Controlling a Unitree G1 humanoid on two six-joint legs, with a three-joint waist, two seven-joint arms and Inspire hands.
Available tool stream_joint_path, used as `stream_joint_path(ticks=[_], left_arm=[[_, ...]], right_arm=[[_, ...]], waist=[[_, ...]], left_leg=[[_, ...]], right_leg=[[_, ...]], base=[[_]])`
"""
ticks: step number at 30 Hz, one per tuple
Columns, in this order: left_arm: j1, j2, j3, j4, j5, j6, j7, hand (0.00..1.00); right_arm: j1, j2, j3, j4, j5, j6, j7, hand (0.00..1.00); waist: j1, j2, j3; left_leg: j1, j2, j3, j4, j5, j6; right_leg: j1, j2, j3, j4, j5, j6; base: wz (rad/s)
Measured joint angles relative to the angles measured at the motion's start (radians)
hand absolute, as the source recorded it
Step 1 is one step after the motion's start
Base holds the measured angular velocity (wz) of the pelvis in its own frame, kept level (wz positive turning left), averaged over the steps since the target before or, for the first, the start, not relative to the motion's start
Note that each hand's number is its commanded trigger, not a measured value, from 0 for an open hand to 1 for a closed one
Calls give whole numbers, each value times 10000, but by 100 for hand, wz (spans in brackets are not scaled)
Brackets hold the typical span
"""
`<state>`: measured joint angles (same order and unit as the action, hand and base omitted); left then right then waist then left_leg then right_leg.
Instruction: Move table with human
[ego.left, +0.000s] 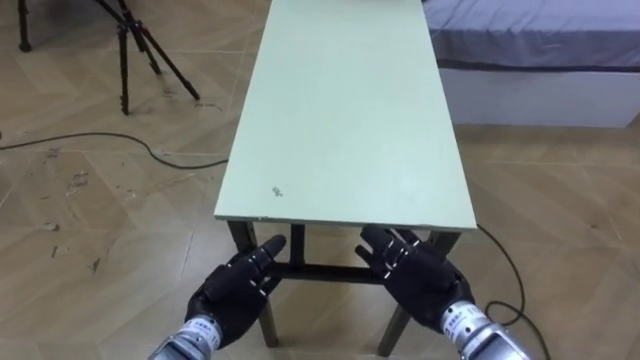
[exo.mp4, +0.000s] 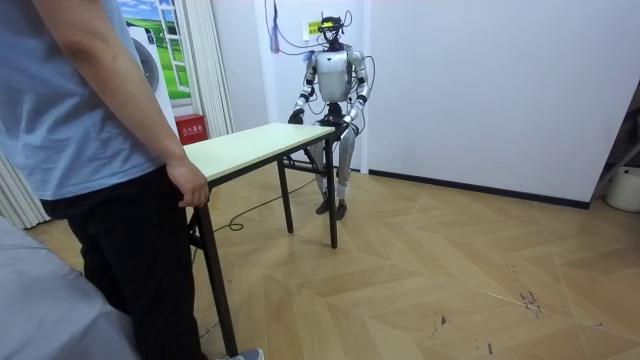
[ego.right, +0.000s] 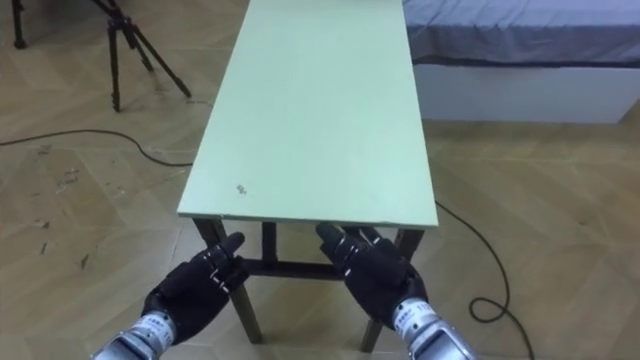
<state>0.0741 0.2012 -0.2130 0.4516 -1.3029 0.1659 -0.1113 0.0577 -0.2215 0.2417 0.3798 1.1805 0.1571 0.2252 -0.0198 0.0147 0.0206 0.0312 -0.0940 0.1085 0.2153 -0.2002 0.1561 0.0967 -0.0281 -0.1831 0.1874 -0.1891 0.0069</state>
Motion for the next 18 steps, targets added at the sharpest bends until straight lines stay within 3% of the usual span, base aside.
stream_joint_path(ticks=[14,18], left_arm=[[-314,-148,116,-3,-1,189,9,0],[-679,-291,100,-782,11,212,9,0]], right_arm=[[-248,20,-174,13,130,190,-315,0],[-342,154,-172,8,295,202,-557,0]], waist=[[-52,-53,19],[-82,-110,11]], left_leg=[[-310,19,-47,226,1,1],[-430,16,-53,230,9,16]], right_leg=[[-268,-11,-84,182,1,-2],[-283,-7,-67,182,14,-11]], base=[[0],[0]])
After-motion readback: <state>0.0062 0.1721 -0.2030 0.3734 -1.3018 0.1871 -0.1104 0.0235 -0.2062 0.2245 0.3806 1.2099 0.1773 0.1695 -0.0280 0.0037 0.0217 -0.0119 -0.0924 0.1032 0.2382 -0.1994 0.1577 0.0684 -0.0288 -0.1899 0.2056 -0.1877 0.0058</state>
